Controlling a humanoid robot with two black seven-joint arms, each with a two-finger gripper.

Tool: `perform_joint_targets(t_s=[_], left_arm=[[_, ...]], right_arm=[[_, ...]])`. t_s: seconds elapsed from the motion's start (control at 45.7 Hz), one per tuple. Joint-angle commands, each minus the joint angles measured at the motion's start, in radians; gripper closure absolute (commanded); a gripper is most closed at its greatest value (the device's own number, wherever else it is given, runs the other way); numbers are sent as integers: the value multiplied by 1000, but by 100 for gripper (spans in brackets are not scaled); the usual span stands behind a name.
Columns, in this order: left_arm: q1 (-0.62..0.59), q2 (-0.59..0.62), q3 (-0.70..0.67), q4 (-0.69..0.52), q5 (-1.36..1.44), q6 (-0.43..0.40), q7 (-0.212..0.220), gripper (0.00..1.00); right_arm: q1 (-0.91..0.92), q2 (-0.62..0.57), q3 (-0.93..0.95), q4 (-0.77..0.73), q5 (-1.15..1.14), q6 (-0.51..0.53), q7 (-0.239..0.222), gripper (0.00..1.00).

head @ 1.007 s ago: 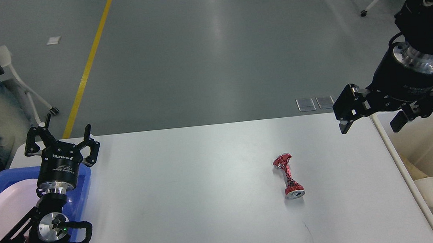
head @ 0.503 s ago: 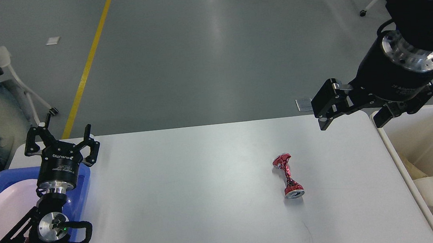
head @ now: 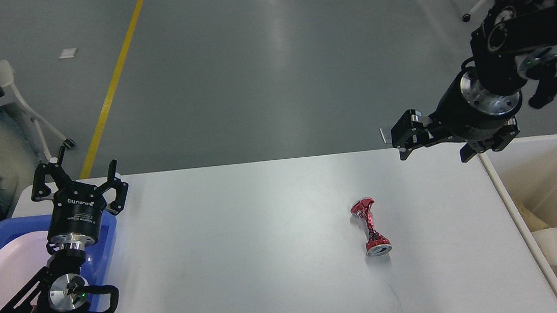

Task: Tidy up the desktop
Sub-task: 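Raise the right gripper and swing it toward the red crushed can, then lower the right gripper onto the red can and grasp it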

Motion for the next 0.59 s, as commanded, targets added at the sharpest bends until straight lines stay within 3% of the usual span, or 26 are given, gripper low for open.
perform_joint_targets(t_s=[0.0,0.241,0.569], left_arm=[[0,0,0,0,0,0,0,4],[0,0,0,0,0,0,0,4],[0,0,0,0,0,0,0,4]], right_arm=[[-214,53,49,-128,-34,-100,0,0],[-537,160,205,-299,-201,-150,0,0],[-847,272,221,-600,-273,-264,0,0]])
